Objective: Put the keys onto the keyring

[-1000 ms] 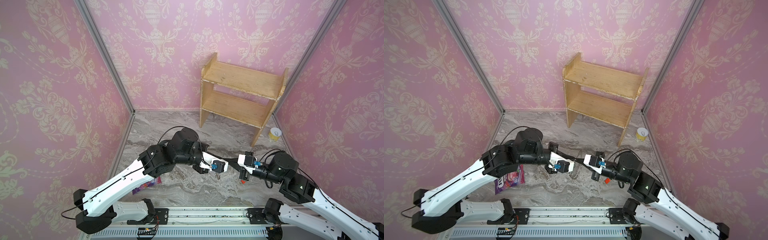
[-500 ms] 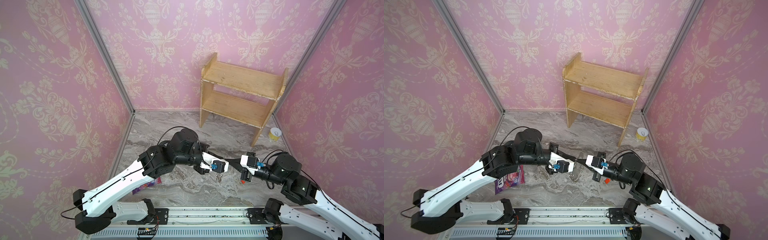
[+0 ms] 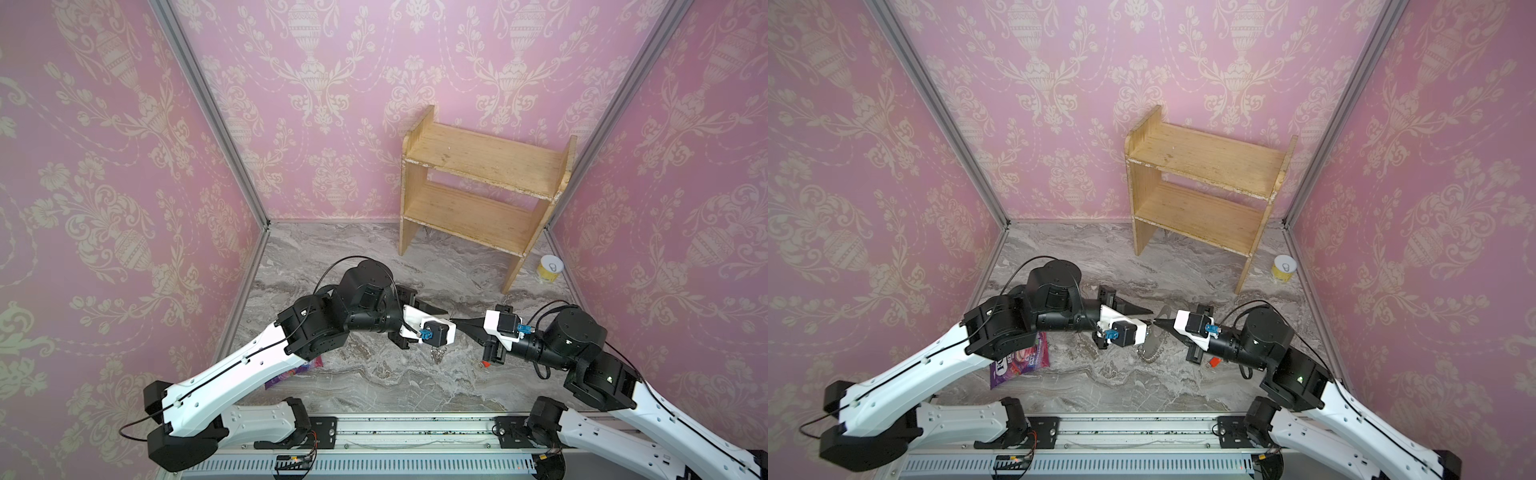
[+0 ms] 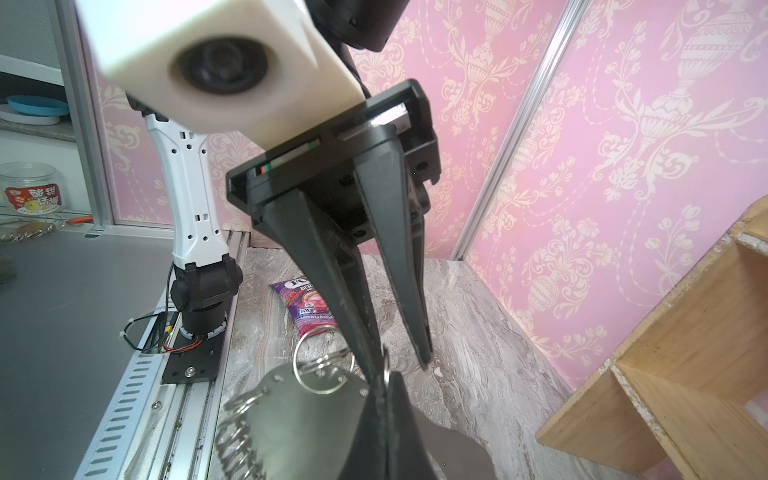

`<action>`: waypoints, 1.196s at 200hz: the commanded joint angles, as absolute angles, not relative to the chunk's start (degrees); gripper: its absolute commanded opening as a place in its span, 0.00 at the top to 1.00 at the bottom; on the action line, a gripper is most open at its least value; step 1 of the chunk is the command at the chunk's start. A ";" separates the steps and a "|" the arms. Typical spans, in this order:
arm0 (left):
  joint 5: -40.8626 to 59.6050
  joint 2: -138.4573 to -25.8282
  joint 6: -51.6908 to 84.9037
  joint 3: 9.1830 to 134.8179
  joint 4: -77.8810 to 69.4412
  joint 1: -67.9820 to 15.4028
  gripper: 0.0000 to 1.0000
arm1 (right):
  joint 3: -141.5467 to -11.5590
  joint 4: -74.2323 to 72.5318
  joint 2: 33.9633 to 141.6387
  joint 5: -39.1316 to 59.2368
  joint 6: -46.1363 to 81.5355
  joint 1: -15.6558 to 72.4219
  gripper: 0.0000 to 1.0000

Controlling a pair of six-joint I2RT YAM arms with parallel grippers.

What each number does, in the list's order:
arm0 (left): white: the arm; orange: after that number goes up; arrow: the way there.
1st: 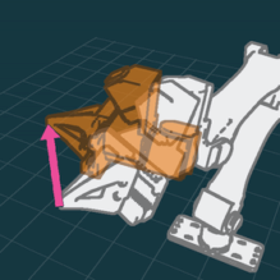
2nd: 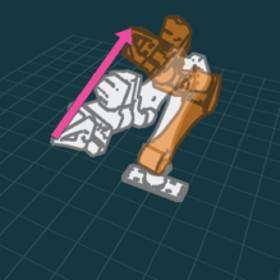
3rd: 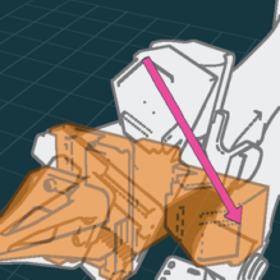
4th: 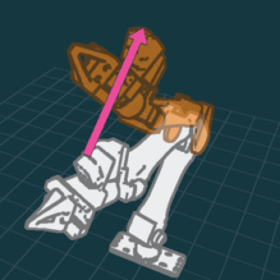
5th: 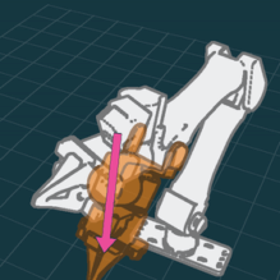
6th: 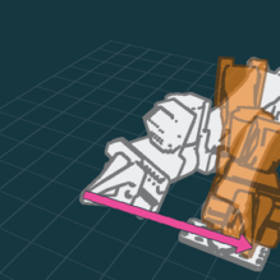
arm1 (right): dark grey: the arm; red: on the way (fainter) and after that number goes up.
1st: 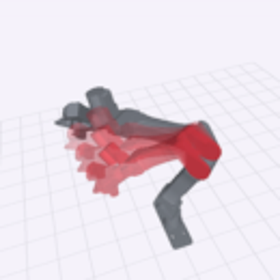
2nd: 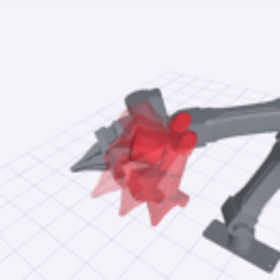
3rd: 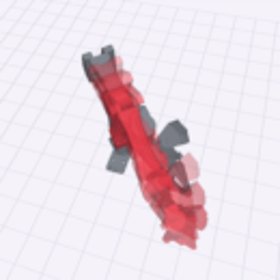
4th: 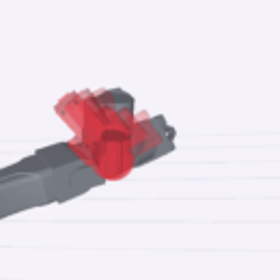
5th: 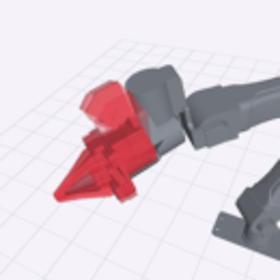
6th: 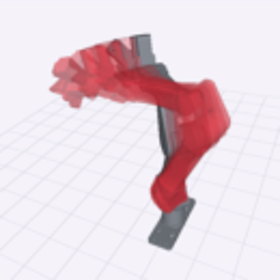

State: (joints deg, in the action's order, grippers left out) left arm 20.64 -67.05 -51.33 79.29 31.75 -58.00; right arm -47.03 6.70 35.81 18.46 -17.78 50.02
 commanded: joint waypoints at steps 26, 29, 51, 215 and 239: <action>21.48 -66.24 -48.81 78.32 29.20 -58.18 0.81 | -46.94 3.47 34.21 19.42 -16.22 50.14 1.00; 21.53 -66.19 -48.75 78.20 29.05 -58.18 0.82 | -46.87 3.51 34.14 19.42 -16.18 50.10 1.00; 21.61 -66.16 -48.49 77.92 28.69 -58.18 0.88 | -46.85 3.20 34.03 19.42 -16.13 50.14 1.00; 23.40 -65.74 -47.63 77.87 26.55 -58.18 0.97 | -46.49 2.43 34.27 20.67 -15.48 50.10 1.00; 23.71 -65.48 -47.55 77.82 26.20 -58.18 1.00 | -46.20 2.44 34.28 20.83 -15.14 50.14 1.00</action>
State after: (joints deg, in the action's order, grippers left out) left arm 23.27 -66.32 -48.49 78.22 28.93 -58.00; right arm -47.00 4.49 34.59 18.63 -16.86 49.95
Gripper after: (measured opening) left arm 0.055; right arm 0.041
